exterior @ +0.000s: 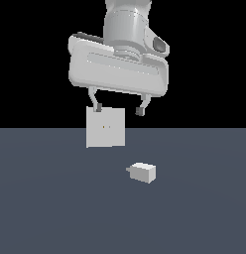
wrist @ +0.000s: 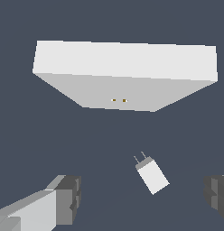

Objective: Plug the charger into the wall socket.

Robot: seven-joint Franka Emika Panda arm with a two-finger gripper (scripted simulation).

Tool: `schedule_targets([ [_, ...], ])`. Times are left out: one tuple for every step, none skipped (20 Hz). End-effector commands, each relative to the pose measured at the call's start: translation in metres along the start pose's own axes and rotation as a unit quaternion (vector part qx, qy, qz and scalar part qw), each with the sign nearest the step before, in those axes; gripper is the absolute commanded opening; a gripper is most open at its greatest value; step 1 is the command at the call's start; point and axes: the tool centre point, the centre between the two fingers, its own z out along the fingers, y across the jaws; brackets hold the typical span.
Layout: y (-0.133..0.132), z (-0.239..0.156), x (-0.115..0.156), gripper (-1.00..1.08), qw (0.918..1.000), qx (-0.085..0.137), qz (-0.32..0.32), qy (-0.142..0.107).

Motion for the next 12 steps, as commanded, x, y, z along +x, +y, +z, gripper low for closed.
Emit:
schedule_targets([
  [0.002, 0.004, -0.004, 1.0, 0.9998, 0.003, -0.018, 0.01],
  [0.003, 0.005, -0.006, 1.0, 0.9996, 0.004, -0.025, 0.013],
  [0.004, 0.007, -0.007, 1.0, 0.9993, 0.005, -0.032, 0.017],
  [0.005, 0.008, -0.009, 1.0, 0.999, 0.007, -0.039, 0.02],
  [0.006, 0.009, -0.01, 1.0, 0.9987, 0.008, -0.045, 0.024],
  [0.006, 0.011, -0.011, 1.0, 0.9983, 0.009, -0.051, 0.027],
  [0.007, 0.012, -0.013, 1.0, 0.9978, 0.01, -0.058, 0.031],
  [0.008, 0.014, -0.014, 1.0, 0.9973, 0.011, -0.064, 0.034],
  [0.009, 0.015, -0.015, 1.0, 0.9968, 0.013, -0.07, 0.037],
  [0.01, 0.016, -0.016, 1.0, 0.9962, 0.014, -0.076, 0.04],
  [0.011, 0.018, -0.017, 1.0, 0.9955, 0.015, -0.082, 0.043],
  [0.011, 0.019, -0.019, 1.0, 0.9949, 0.016, -0.088, 0.047],
])
